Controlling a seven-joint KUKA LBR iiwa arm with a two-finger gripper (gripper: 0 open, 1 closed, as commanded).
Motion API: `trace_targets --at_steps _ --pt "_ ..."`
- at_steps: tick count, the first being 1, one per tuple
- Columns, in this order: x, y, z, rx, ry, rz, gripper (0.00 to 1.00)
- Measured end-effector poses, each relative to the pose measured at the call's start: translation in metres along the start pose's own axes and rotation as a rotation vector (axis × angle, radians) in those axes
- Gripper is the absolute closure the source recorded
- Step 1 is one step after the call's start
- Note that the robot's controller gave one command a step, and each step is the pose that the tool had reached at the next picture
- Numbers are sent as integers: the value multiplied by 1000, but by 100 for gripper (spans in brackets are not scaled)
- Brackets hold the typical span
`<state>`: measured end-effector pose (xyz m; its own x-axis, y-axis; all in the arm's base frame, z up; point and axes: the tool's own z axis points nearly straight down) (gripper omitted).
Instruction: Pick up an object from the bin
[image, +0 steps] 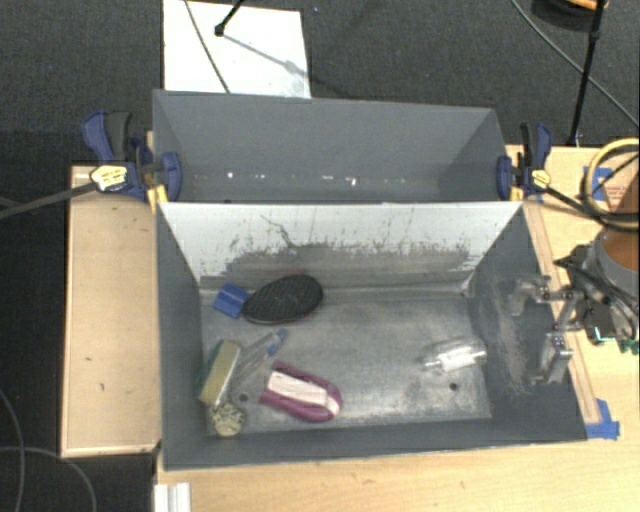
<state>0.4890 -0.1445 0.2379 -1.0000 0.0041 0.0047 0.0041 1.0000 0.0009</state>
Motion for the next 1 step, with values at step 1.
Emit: trace_targets --at_steps 1 --pt "-6 2 113 -1 0 42 0"
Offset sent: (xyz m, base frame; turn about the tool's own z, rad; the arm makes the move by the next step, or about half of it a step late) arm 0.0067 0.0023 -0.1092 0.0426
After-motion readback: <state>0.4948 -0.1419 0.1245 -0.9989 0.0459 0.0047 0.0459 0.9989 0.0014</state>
